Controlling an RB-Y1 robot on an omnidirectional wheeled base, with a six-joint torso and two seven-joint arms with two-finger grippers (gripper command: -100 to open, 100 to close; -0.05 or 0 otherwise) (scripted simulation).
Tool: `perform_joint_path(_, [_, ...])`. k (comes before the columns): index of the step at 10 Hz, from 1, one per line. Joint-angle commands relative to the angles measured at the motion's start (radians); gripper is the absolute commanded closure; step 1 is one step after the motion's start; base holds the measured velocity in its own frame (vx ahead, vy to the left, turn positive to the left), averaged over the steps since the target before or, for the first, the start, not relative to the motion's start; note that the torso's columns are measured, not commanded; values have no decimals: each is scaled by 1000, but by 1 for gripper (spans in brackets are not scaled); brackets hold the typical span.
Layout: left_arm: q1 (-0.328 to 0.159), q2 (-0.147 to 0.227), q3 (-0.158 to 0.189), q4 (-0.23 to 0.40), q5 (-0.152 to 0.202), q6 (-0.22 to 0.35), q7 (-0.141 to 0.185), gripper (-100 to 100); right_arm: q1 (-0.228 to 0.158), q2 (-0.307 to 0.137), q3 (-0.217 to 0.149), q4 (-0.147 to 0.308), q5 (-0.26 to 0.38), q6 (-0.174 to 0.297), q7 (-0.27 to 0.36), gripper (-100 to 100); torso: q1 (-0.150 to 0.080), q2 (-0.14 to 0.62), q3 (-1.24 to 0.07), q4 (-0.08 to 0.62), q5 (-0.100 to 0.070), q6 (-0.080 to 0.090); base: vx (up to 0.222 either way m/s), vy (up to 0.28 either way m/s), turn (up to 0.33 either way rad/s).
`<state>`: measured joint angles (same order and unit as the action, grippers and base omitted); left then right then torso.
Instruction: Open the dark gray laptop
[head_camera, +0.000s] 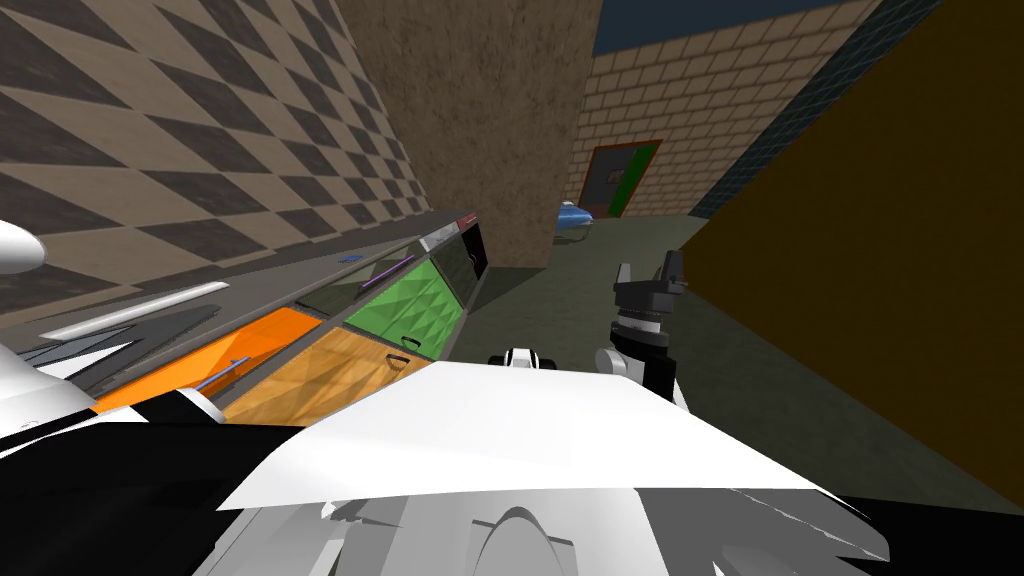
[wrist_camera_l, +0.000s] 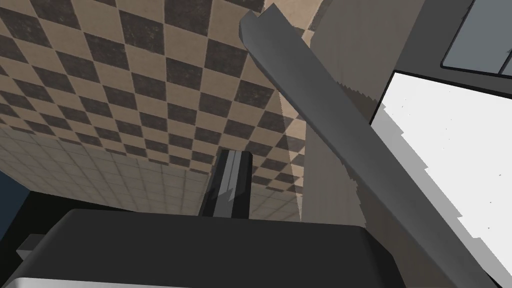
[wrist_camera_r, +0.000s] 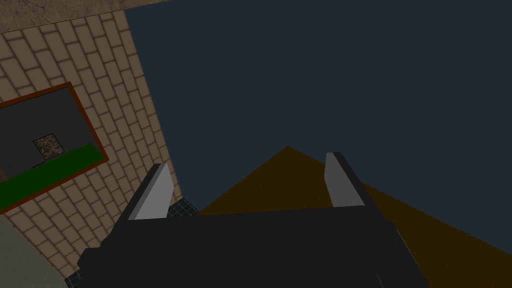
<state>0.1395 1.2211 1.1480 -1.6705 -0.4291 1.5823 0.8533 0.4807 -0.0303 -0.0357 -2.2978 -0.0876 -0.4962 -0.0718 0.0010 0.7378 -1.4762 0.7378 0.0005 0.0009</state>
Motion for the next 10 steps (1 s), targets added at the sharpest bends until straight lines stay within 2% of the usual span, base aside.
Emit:
perform_joint_path(1, [5, 19, -14, 34, 12, 0, -50, 100, 0, 0, 0, 0, 0, 0, 0, 0, 0, -1, -1, 0, 0, 0, 32, 7, -1])
perform_joint_path(2, [4, 14, -10, 24, 8, 1, -37, 100, 0, 0, 0, 0, 0, 0, 0, 0, 0, -2, -1, -1, 0, 1, 12, 3, 0])
perform_joint_path(3, [20, 7, -9, 20, -21, 20, -22, -100, 0, 0, 0, 0, 0, 0, 0, 0, -1, -1, 0, 0, 0, 0, 99, 1, 45])
perform_joint_path(10, [78, -25, -7, 4, -131, 87, 45, -100, 0, 0, 0, 0, 0, 0, 0, 0, 0, -6, -4, -3, 2, 5, 162, 6, 46])
